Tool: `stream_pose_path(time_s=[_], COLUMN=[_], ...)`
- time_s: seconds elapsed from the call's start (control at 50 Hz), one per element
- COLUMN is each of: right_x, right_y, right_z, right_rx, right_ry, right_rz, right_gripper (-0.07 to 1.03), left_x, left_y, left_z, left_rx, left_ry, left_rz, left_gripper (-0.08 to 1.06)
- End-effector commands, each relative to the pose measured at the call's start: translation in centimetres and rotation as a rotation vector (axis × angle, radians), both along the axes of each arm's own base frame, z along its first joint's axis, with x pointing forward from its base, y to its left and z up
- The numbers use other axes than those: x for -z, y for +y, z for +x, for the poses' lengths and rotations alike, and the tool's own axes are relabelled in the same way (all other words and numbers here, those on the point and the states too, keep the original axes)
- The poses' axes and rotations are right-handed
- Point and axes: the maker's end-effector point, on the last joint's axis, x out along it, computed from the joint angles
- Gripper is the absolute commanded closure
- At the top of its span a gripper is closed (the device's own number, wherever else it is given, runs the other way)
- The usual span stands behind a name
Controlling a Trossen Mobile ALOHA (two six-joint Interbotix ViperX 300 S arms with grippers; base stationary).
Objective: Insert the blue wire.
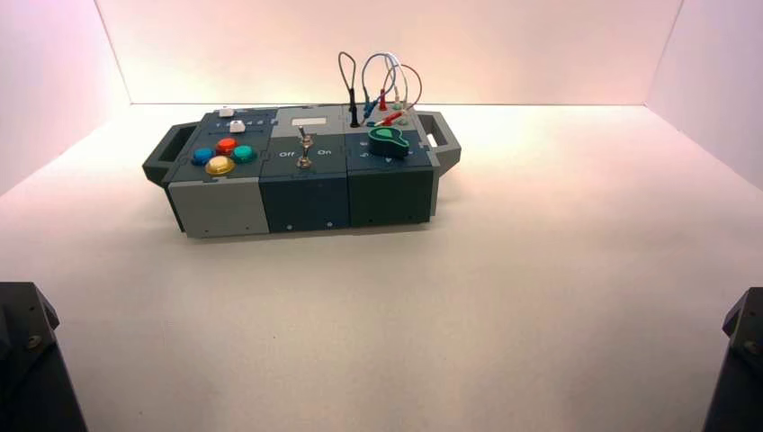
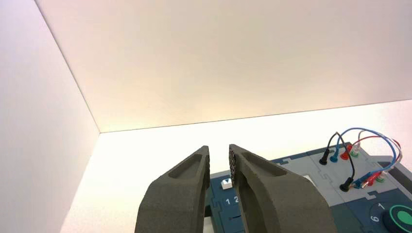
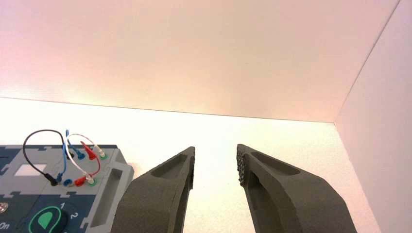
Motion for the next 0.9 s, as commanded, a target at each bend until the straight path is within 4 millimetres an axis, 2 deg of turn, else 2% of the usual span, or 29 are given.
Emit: stream_pose_path(time_s=[0.02, 0.64, 0.9], right_x=[-1.0, -0.7, -1.1], right_y=[0.1, 0.2, 1.6], right_z=[0.3, 0.1, -0.1], right_rx=[-0.002, -0.005, -0.058], right_ry=[-0.024, 0.008, 0.069], right_rz=[0.004, 0.008, 0.002], right_gripper=[0.49, 0.49, 0.49], left_x=[-1.0, -1.1, -1.5], left_y=[0.1, 0.1, -0.2], left_z=[0.4, 0.2, 0.1], left_rx=[-0.005, -0.002, -0.001], left_ry=[-0.029, -0.026, 0.015], left_rz=[0.002, -0.001, -0.048], left_gripper=[0.73, 0.73, 0.74])
